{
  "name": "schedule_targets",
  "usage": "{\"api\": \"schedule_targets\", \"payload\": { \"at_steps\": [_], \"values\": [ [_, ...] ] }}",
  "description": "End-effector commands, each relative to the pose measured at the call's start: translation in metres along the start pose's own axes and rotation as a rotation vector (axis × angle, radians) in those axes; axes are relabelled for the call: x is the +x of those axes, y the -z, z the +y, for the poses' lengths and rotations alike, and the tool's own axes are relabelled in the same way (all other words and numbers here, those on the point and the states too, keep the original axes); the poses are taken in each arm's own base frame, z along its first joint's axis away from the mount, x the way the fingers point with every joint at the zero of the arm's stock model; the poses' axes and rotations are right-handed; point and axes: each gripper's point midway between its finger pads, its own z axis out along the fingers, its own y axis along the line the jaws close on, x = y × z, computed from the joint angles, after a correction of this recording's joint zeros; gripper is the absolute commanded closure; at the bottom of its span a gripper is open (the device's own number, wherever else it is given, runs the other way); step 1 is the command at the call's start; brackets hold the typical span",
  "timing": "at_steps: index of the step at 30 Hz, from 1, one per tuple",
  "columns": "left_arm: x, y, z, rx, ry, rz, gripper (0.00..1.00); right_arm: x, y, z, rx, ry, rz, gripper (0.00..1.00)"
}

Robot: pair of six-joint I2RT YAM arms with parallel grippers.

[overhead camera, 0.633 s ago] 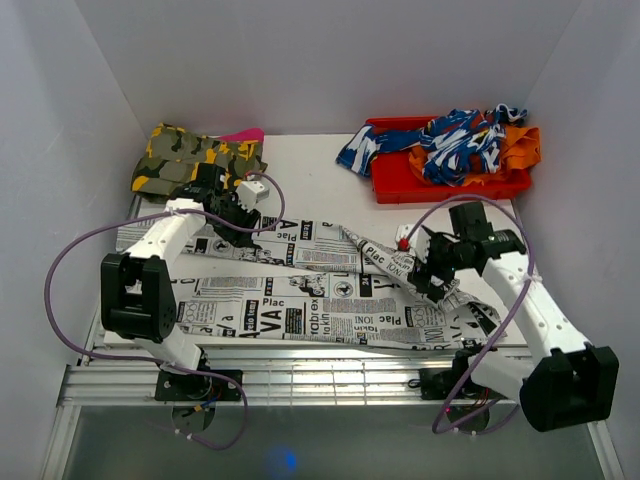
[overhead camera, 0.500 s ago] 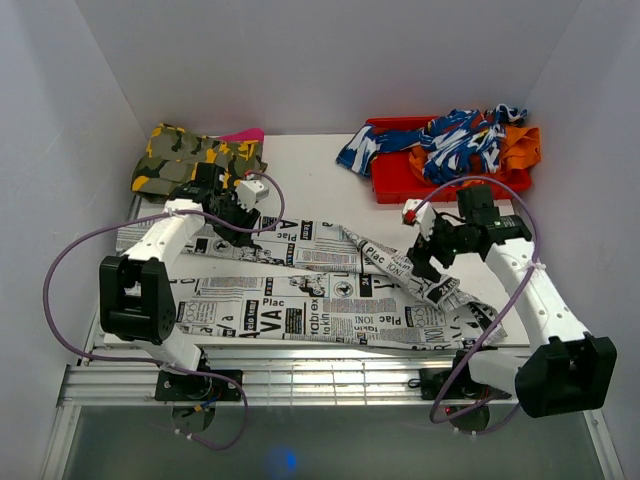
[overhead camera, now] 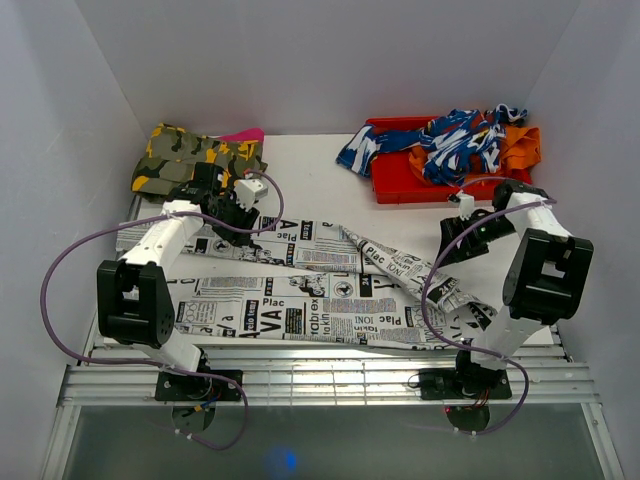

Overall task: Fold and stack the trousers
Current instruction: Flatten the trousers out

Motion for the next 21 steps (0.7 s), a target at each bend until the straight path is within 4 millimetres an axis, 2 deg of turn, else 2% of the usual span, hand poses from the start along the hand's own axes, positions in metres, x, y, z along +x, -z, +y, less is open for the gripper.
{"api": "schedule_targets", "payload": {
  "at_steps": [1,8,12,15,19,20,21],
  "values": [
    [-0.004,0.013,-0.003,-0.018,-0.001,-0.032,0.42,0.017,0.000,0.029,-0.125,-0.056,0.055,0.05],
    [0.000,0.009,-0.002,-0.020,0.002,-0.022,0.42,0.037,-0.008,0.040,-0.217,-0.109,0.132,0.14],
    [-0.001,0.006,-0.001,-0.016,0.004,-0.023,0.42,0.042,-0.008,0.044,-0.257,-0.129,0.163,0.23],
    [-0.002,0.005,0.000,-0.014,0.005,-0.024,0.42,0.044,-0.007,0.044,-0.256,-0.135,0.178,0.25],
    [-0.003,0.004,-0.001,-0.010,0.006,-0.028,0.42,0.050,-0.006,0.037,-0.214,-0.138,0.203,0.13],
    [-0.003,0.004,0.000,-0.010,0.009,-0.029,0.42,0.049,-0.006,0.034,-0.200,-0.132,0.195,0.12],
    [-0.003,0.003,-0.001,-0.006,0.008,-0.030,0.42,0.049,-0.005,0.034,-0.199,-0.132,0.195,0.21]
  ]
}}
